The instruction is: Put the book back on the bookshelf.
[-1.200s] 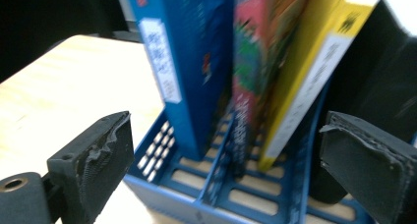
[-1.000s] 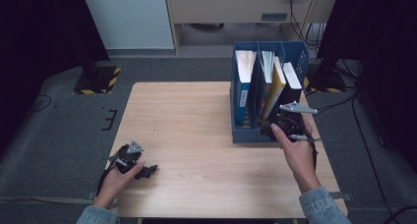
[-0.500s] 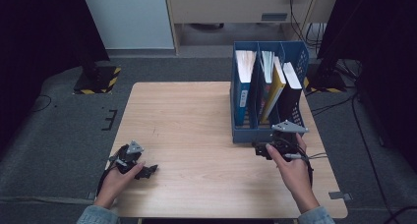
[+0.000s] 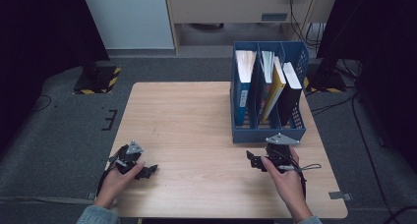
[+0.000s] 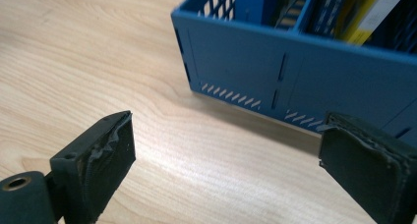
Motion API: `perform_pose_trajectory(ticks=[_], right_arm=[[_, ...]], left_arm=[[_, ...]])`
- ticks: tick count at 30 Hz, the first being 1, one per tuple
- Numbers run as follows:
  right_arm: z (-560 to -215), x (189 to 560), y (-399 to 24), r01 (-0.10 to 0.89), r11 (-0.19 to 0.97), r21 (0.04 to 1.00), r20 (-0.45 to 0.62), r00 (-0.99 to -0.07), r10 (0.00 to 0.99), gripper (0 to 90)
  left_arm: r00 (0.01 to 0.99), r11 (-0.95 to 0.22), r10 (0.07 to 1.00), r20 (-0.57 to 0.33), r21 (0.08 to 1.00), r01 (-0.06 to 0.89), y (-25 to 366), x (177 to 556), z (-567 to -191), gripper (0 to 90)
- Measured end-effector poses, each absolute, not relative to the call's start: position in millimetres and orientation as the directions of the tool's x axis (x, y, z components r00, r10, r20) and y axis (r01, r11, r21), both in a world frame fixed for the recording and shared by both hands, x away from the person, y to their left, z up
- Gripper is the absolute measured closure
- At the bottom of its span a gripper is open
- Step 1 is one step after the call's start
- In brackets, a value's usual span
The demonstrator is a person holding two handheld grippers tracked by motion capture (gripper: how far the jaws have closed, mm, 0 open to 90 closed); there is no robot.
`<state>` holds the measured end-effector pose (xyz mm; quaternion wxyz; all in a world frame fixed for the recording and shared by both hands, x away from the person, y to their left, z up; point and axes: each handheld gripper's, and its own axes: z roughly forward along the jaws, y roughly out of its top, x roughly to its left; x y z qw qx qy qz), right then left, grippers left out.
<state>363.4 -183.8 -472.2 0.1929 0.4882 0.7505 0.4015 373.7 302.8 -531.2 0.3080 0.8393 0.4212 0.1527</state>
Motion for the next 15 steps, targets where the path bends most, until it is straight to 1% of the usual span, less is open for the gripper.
perform_pose_trajectory(ticks=[15], right_arm=[[-499.5, 360.4, -168.5, 0.605, 0.218, 0.766, 0.123, -0.471, 0.874, 9.0]], left_arm=[[0.598, -0.454, 0.801, -0.003, 0.648, 0.612, 303.0, 373.4, -531.4, 0.0]])
